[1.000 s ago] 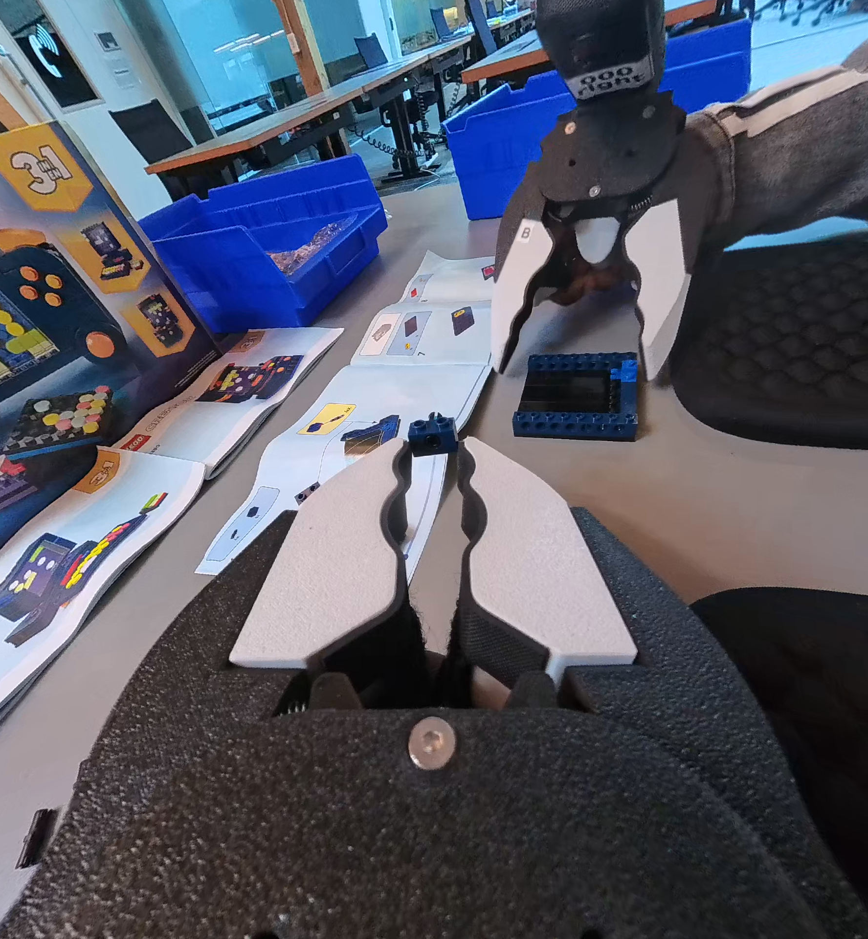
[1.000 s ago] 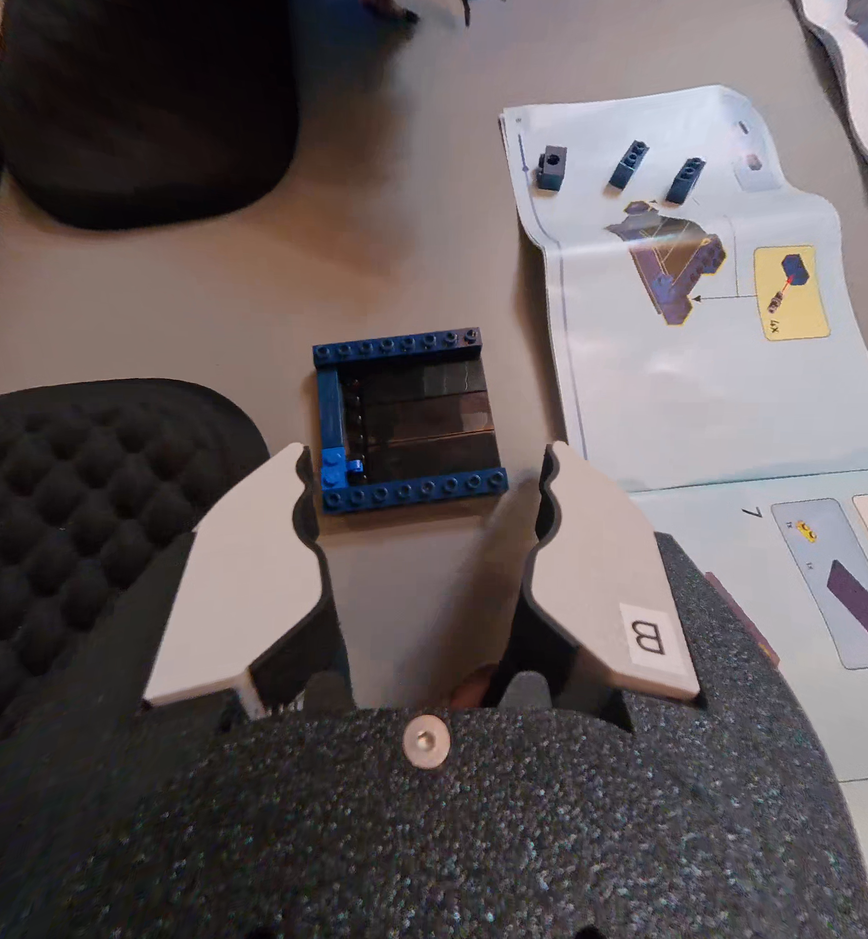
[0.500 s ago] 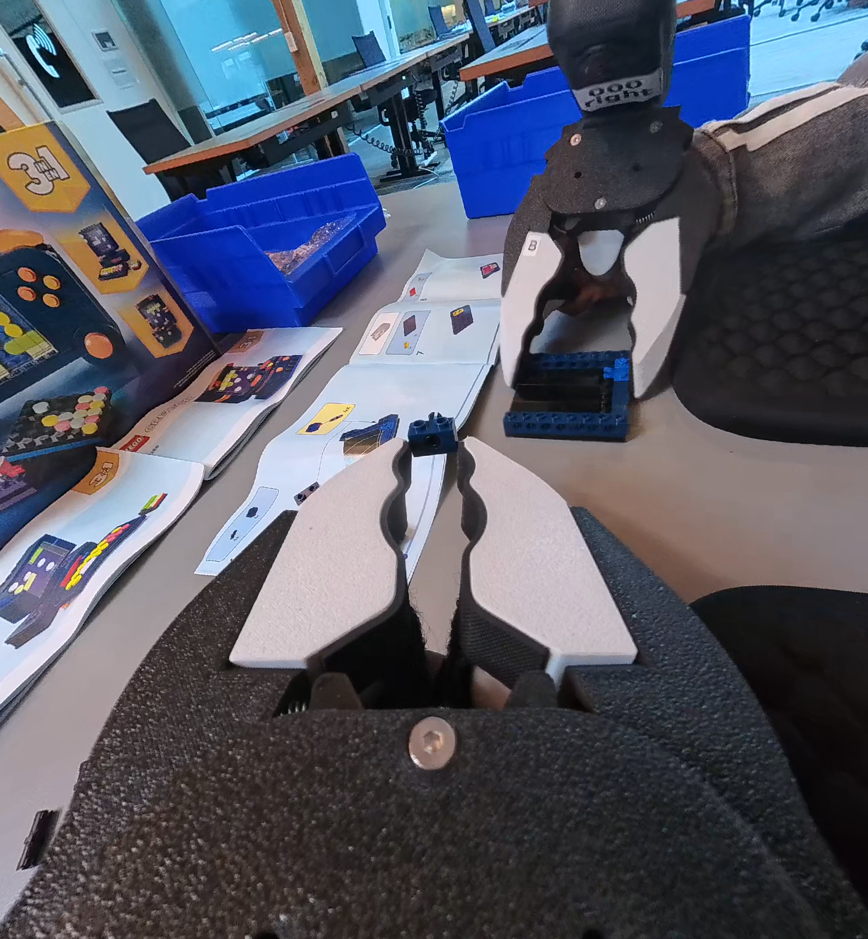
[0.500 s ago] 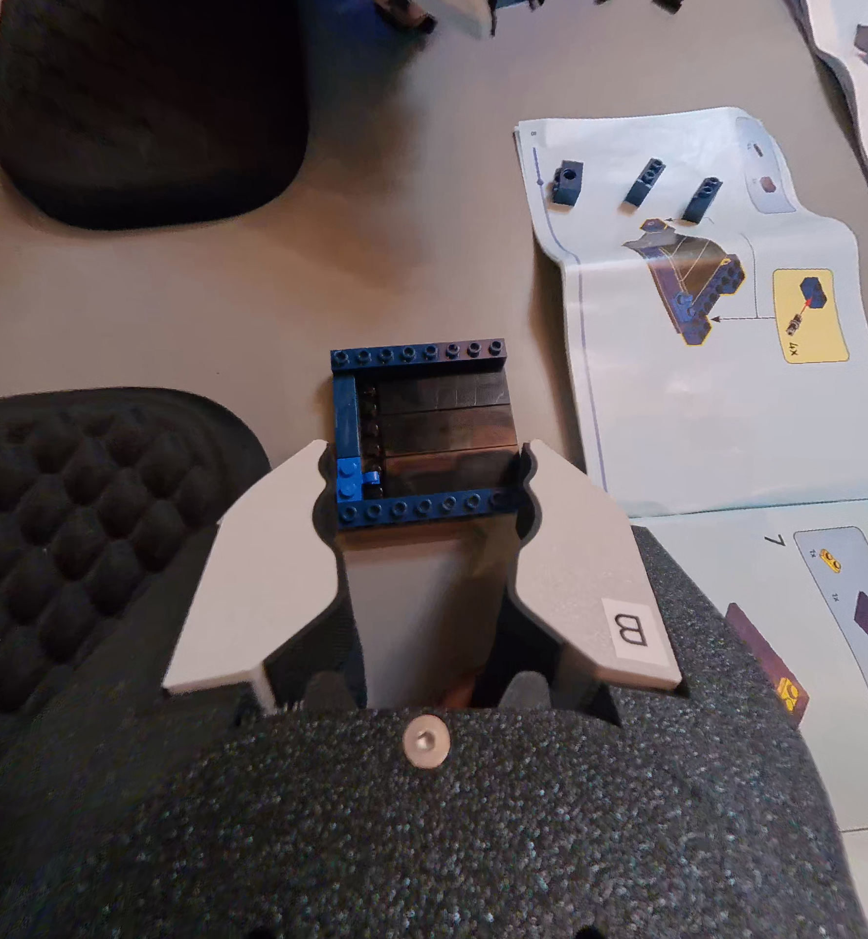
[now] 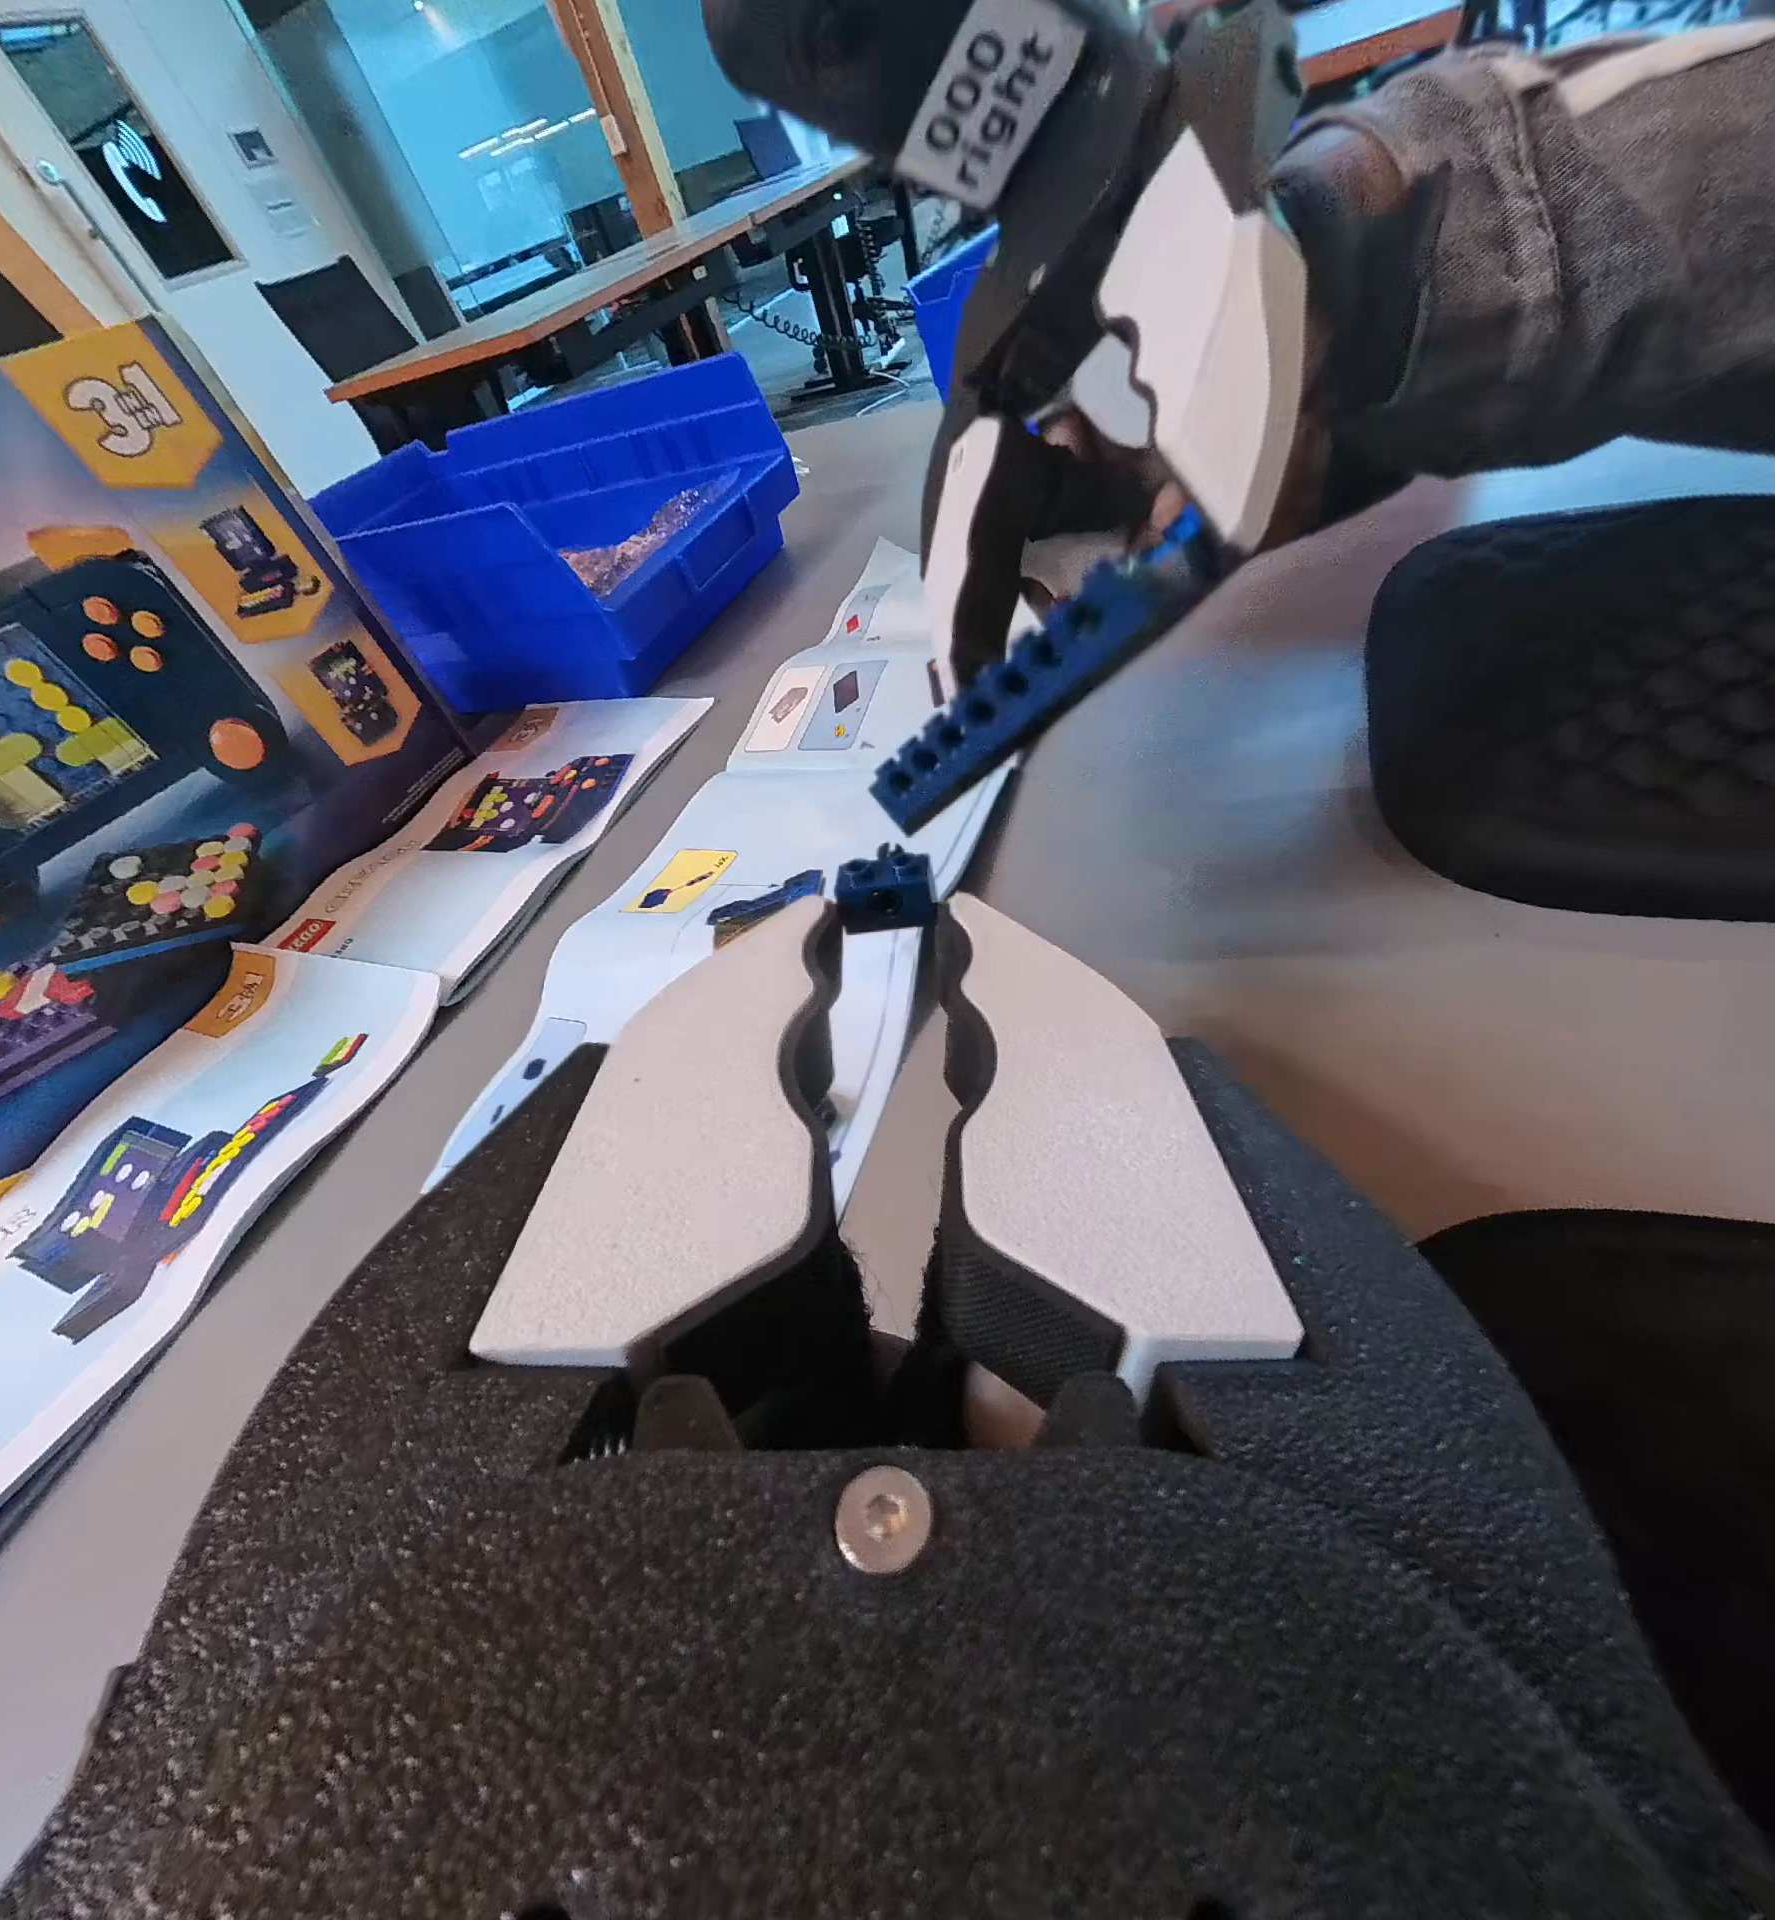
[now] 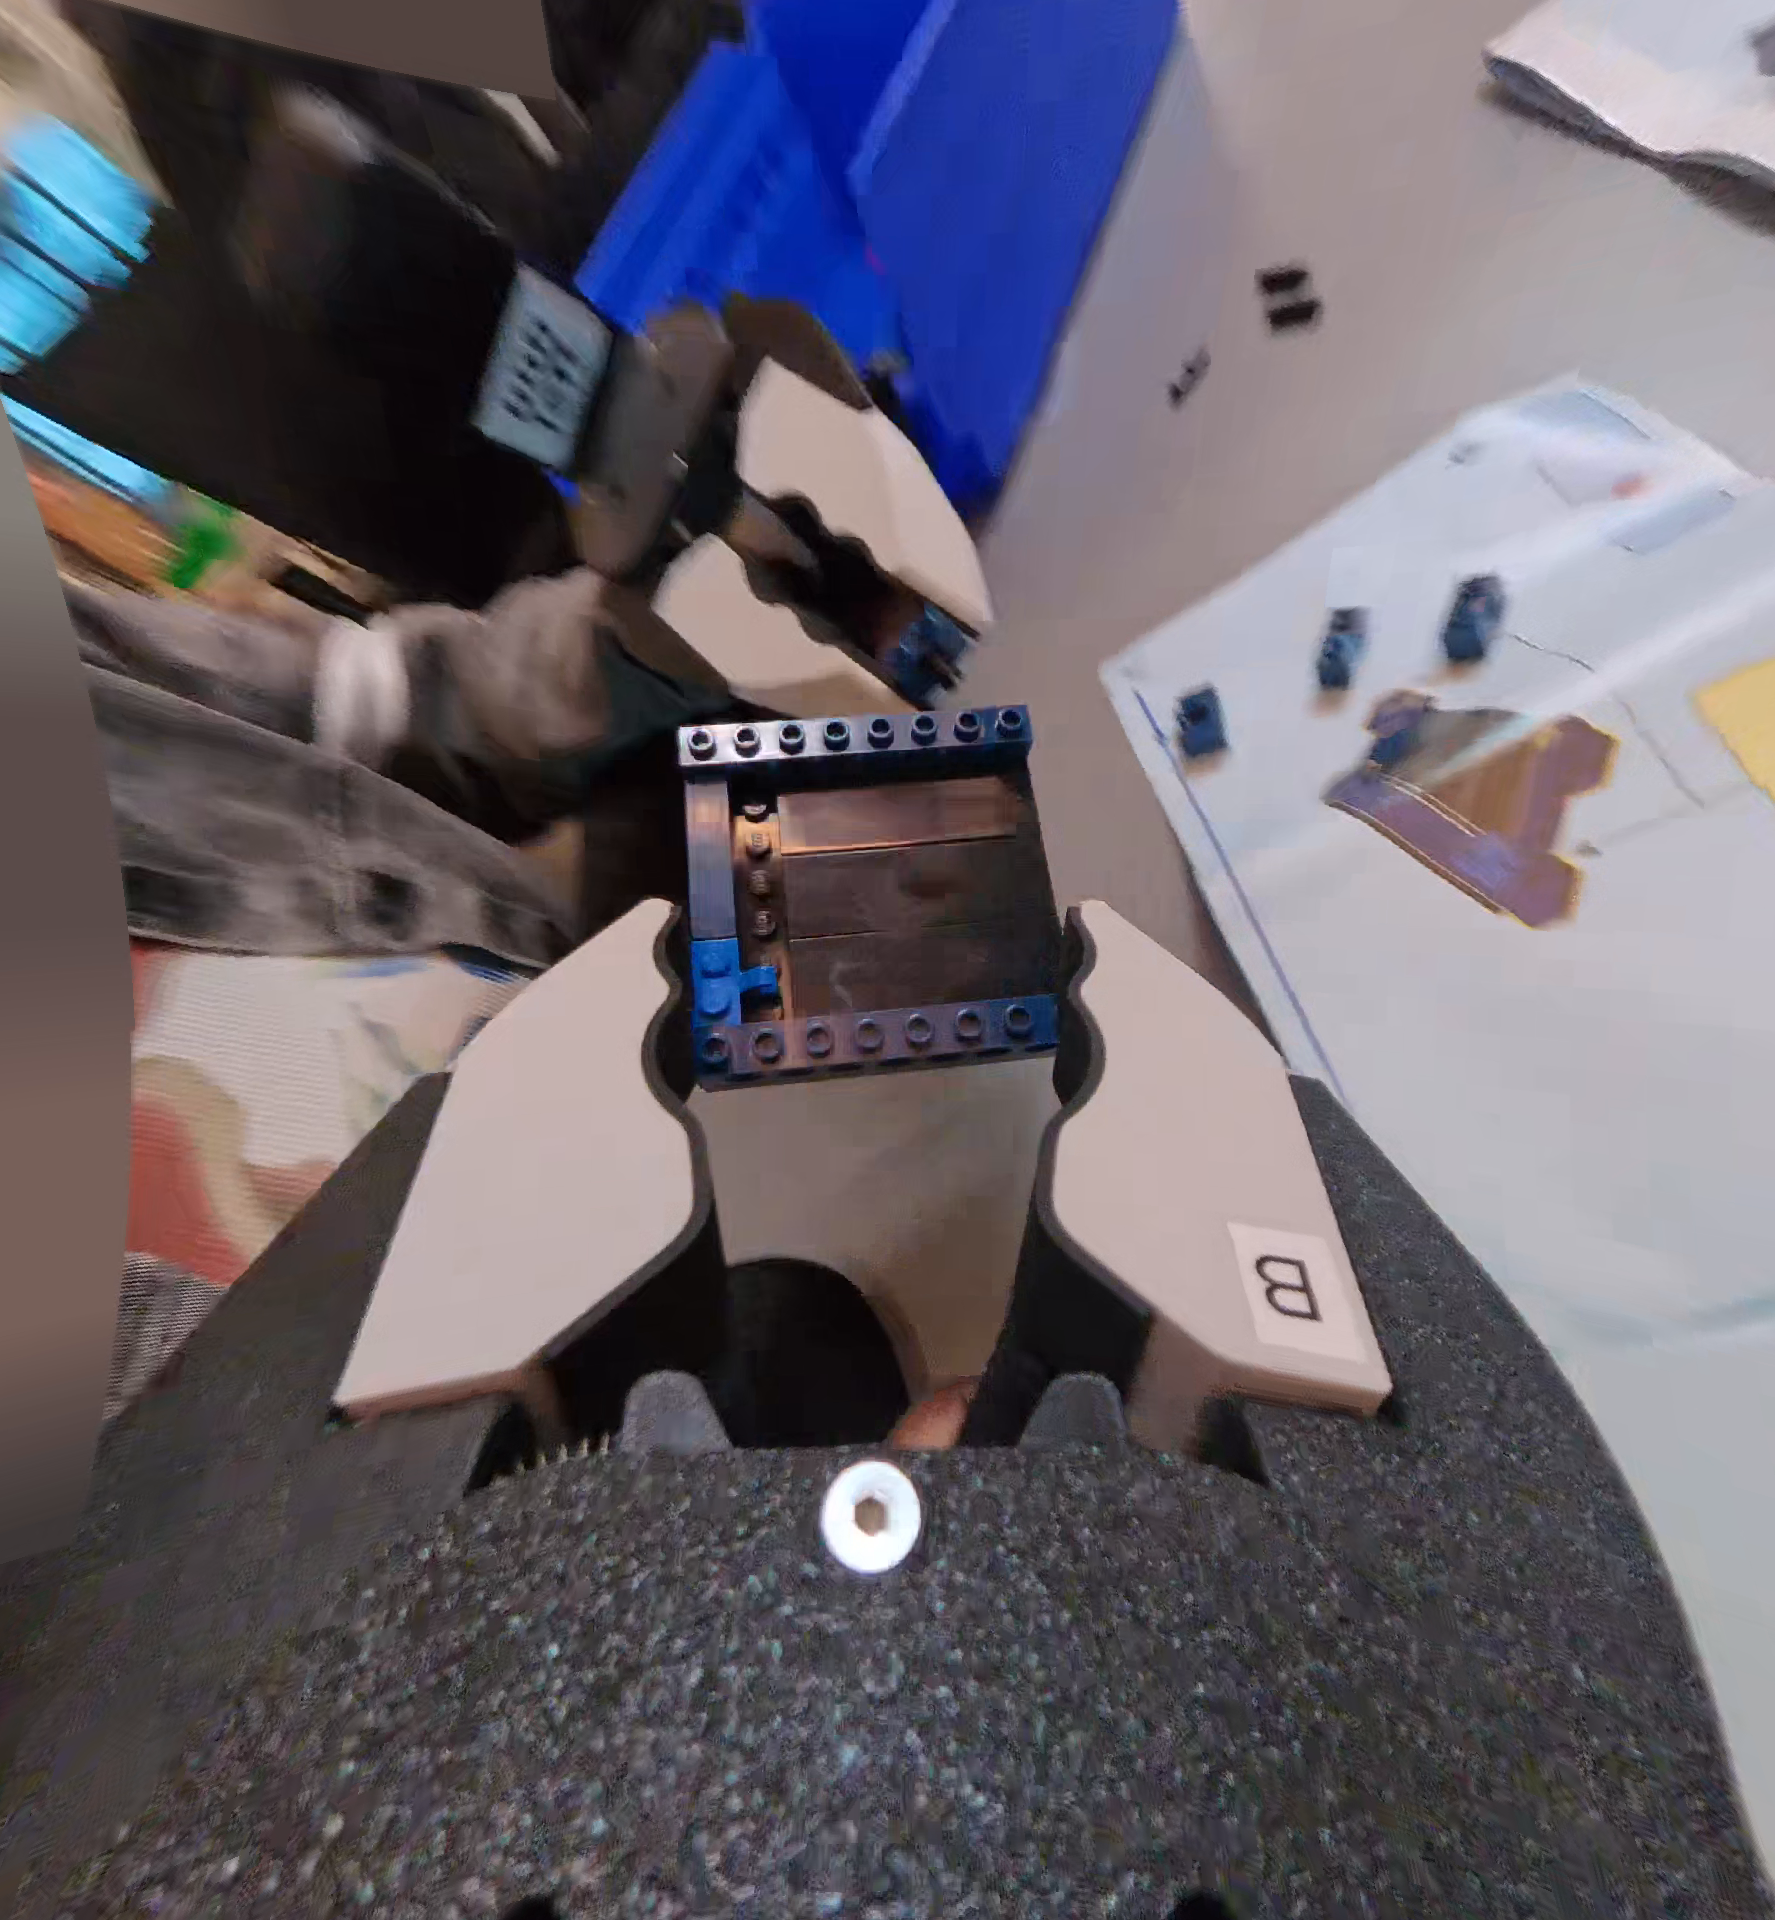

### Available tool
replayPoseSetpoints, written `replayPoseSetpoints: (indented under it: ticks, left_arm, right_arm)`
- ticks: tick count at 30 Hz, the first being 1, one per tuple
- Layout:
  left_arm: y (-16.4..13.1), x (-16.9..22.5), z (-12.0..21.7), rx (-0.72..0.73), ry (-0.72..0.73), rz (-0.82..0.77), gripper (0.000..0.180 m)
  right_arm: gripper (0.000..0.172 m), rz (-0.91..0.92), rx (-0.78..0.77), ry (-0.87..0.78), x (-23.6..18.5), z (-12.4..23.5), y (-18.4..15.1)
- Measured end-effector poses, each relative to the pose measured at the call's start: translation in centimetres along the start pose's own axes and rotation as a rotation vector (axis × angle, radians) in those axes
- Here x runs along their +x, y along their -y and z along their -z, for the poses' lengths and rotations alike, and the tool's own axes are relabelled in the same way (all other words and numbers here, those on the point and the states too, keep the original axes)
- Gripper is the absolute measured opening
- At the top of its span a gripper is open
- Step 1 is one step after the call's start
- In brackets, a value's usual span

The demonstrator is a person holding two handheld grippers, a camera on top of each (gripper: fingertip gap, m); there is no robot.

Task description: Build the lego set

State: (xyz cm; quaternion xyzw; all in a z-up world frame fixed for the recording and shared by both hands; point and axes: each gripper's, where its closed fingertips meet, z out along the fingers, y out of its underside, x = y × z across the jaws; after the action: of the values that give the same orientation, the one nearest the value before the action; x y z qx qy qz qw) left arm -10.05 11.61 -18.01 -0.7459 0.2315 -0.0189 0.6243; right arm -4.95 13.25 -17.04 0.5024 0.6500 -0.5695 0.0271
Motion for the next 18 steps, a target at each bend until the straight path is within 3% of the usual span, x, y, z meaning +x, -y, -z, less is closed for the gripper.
replayPoseSetpoints:
  ticks: [4, 18]
  left_arm:
    - [-0.1, -0.1, 0.0, -0.004, 0.008, -0.007, 0.016]
    - [0.0, 0.2, -0.1, -0.007, 0.003, -0.036, 0.016]
  right_arm:
    - [0.068, -0.075, 0.104, 0.166, -1.5, 0.3, 0.6]
    - [0.068, -0.158, 0.015, 0.298, -3.7, 1.3, 0.2]
